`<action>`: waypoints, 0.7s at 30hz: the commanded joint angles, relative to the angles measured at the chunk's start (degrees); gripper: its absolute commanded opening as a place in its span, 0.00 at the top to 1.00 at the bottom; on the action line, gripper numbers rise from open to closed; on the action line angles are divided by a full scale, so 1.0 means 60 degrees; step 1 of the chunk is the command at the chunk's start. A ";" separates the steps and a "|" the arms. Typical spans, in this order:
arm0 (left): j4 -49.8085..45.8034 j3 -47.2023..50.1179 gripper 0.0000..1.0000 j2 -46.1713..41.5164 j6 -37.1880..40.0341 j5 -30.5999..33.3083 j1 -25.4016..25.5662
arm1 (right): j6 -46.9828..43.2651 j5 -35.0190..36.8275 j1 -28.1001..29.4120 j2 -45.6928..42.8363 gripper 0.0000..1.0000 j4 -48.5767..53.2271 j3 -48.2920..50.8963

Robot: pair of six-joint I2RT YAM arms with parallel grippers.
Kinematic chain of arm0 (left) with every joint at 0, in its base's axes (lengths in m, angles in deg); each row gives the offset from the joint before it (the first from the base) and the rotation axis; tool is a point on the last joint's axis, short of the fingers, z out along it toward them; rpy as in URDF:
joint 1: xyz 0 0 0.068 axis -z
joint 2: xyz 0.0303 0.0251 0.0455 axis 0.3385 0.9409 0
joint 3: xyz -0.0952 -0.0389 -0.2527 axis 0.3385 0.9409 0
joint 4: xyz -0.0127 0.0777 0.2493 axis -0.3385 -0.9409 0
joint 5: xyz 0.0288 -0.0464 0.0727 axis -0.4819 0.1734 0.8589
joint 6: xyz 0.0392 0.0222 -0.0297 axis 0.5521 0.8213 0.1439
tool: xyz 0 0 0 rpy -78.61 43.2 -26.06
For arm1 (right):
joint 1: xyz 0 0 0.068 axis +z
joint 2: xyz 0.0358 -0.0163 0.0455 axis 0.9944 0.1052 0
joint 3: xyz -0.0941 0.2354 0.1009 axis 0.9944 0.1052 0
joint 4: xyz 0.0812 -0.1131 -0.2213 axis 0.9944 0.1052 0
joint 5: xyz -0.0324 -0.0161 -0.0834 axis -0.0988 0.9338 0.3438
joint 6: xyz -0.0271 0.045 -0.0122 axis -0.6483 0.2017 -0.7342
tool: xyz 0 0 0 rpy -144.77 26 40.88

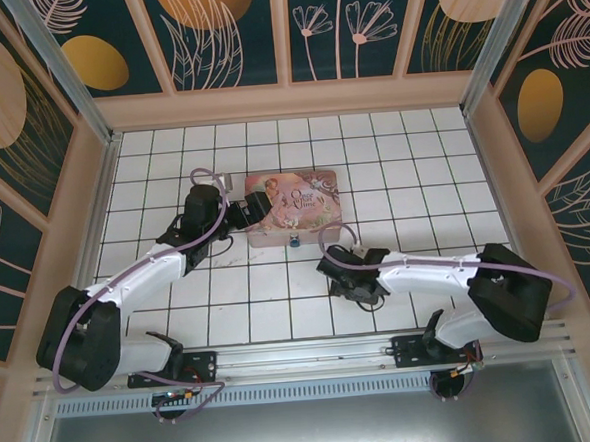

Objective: Unlock the padlock with the key

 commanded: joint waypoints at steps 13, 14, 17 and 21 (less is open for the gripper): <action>0.0279 -0.0067 0.01 0.0211 0.0022 -0.0225 0.0047 | -0.0432 0.0335 0.0069 -0.0743 0.37 0.1243 0.0064; 0.0282 -0.0080 0.01 0.0229 0.0022 -0.0253 0.0047 | -0.0432 0.0302 0.0070 -0.0823 0.37 0.1218 0.0137; 0.0287 -0.0099 0.01 0.0274 0.0003 -0.0267 0.0046 | -0.0505 0.0225 0.0036 -0.0996 0.37 0.1038 0.0337; 0.0279 -0.0115 0.01 0.0302 -0.0007 -0.0273 0.0047 | -0.0415 0.0218 -0.0007 -0.0972 0.37 0.1048 0.0411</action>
